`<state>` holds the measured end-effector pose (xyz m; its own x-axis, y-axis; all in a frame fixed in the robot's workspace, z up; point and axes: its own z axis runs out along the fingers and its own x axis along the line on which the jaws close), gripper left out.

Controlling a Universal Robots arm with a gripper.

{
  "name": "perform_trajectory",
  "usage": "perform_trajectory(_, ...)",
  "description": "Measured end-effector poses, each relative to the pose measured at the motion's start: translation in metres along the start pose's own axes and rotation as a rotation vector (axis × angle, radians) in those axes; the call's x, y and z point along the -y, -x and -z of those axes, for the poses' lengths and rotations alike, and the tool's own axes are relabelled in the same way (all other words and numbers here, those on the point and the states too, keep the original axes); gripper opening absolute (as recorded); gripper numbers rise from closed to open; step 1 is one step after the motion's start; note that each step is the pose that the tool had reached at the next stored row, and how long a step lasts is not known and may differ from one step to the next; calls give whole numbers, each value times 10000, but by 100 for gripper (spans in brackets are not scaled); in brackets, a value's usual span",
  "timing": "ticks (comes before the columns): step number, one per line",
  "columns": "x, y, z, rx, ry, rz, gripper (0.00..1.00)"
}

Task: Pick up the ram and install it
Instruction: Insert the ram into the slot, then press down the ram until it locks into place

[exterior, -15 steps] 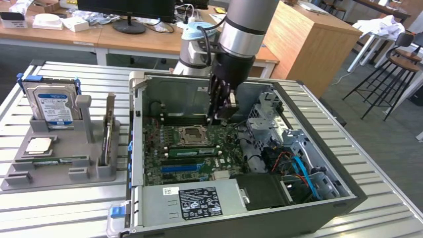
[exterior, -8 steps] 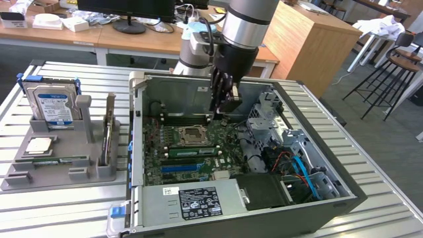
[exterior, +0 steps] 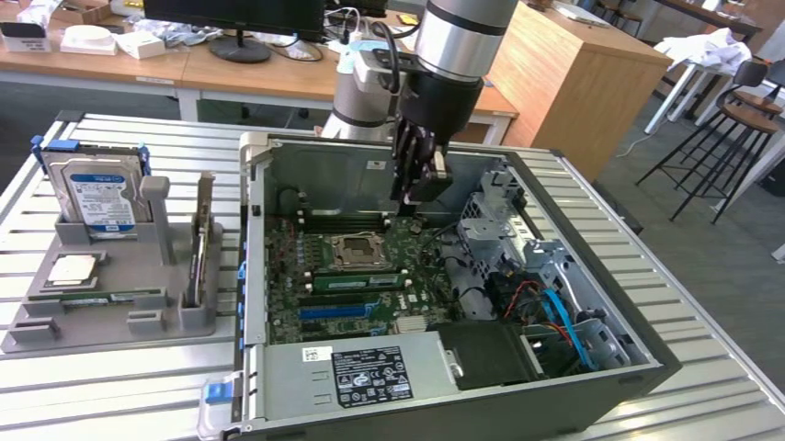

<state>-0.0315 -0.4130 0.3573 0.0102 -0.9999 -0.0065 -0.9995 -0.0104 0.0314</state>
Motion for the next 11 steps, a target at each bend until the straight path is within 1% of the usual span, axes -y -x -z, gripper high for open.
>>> perform_trajectory(11,0,0,1,-2,0,0,36)
